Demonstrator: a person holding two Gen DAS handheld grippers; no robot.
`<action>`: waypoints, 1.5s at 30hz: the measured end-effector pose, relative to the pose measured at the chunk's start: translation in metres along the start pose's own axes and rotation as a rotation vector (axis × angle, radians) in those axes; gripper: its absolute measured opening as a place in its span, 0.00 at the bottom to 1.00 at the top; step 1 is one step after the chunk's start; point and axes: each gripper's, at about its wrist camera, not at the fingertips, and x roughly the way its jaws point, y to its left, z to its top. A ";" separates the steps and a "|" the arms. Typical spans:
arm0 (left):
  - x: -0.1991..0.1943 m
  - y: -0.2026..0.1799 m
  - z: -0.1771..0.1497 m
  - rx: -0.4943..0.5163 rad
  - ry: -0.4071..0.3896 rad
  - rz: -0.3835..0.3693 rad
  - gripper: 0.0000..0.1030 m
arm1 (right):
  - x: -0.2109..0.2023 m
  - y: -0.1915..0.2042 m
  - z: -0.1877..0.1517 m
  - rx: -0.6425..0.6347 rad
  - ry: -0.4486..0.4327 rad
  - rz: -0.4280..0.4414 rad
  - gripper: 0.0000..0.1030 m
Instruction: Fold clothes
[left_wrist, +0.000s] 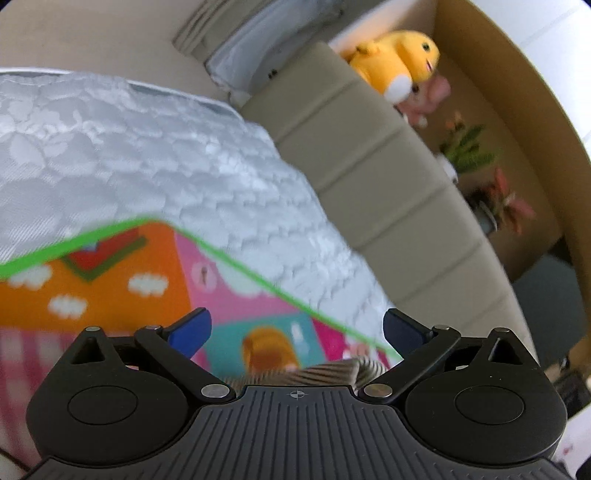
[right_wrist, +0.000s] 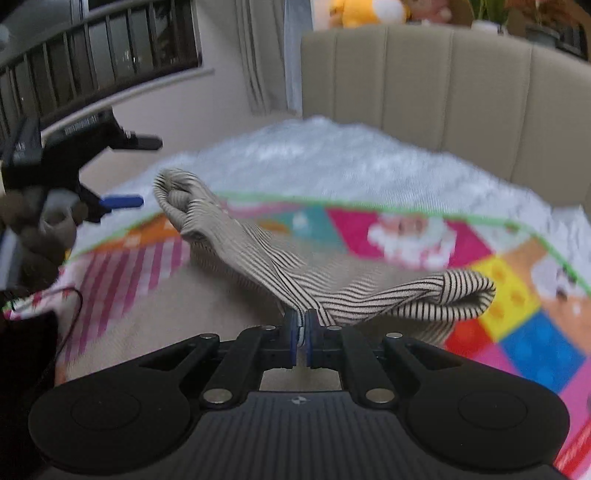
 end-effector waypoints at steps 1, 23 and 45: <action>-0.002 -0.001 -0.005 0.010 0.022 0.010 1.00 | -0.006 -0.001 -0.004 0.017 0.004 0.015 0.07; 0.028 -0.013 -0.097 0.265 0.409 0.137 0.92 | 0.039 -0.065 -0.030 0.231 0.138 -0.055 0.65; -0.020 -0.023 -0.119 0.366 0.454 0.336 0.47 | 0.014 -0.049 -0.056 0.340 0.322 -0.089 0.52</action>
